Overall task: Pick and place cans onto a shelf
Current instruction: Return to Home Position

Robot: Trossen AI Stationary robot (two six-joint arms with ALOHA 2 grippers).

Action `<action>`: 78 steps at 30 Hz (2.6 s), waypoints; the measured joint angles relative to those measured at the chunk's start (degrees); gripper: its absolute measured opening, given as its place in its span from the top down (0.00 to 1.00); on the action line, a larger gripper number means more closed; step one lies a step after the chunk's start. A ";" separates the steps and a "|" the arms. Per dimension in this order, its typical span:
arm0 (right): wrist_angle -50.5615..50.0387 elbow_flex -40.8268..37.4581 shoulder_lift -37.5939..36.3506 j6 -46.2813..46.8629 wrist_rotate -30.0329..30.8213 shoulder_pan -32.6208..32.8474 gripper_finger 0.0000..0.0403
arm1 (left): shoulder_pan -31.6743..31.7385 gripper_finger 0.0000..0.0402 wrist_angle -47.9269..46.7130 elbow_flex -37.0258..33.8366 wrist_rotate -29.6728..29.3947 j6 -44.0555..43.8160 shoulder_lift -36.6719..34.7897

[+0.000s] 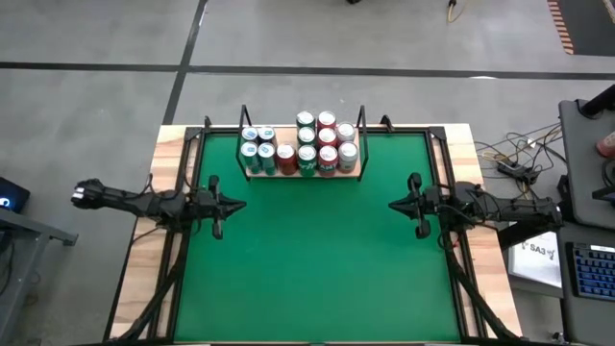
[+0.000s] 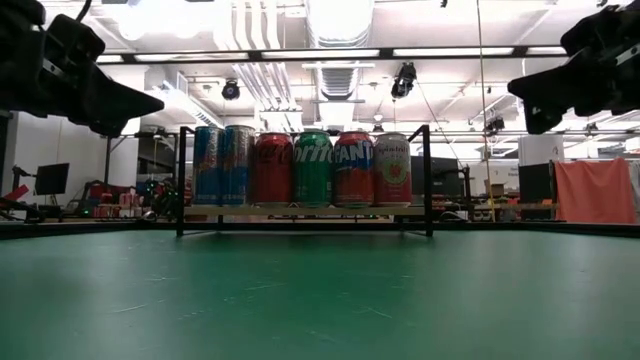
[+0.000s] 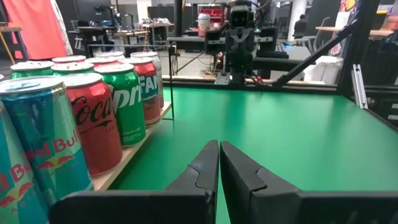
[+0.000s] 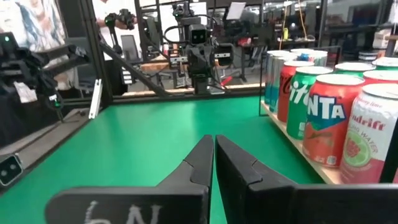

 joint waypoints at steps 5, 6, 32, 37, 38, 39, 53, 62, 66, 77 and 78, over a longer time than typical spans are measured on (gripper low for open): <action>-0.03 -0.02 -0.04 1.08 0.02 0.00 0.98 | -0.02 1.00 0.08 0.00 0.00 0.00 0.94; -0.03 -0.02 -0.04 1.10 0.02 0.00 0.98 | 0.00 1.00 0.11 0.00 0.00 0.00 1.11; -0.11 -0.07 -0.04 0.98 0.02 0.00 0.98 | 0.00 1.00 0.35 0.00 0.06 0.00 3.18; -0.11 -0.09 -0.04 0.97 0.02 0.00 0.98 | -0.02 1.00 0.36 0.00 0.07 0.00 3.18; -0.11 -0.09 -0.04 1.00 0.02 0.00 0.98 | -0.01 1.00 0.36 0.00 0.07 0.00 3.18; -0.11 -0.09 -0.04 1.06 0.02 0.00 0.98 | -0.02 1.00 0.36 0.00 0.07 0.00 3.18; -0.13 -0.10 -0.04 1.06 0.02 0.00 0.98 | -0.01 1.00 0.36 0.00 0.09 0.00 3.18; -0.14 -0.11 -0.04 1.05 0.02 -0.01 0.98 | -0.01 1.00 0.38 0.00 0.09 0.00 3.18; -0.14 -0.11 -0.04 1.00 0.02 -0.02 0.98 | 0.00 1.00 0.38 0.00 0.09 0.00 3.18; -0.14 -0.11 -0.04 1.06 0.02 0.00 0.98 | -0.01 1.00 0.38 0.02 0.09 0.00 3.18; -0.14 -0.11 -0.04 1.02 0.02 -0.01 0.98 | -0.02 1.00 0.38 0.02 0.11 0.00 3.18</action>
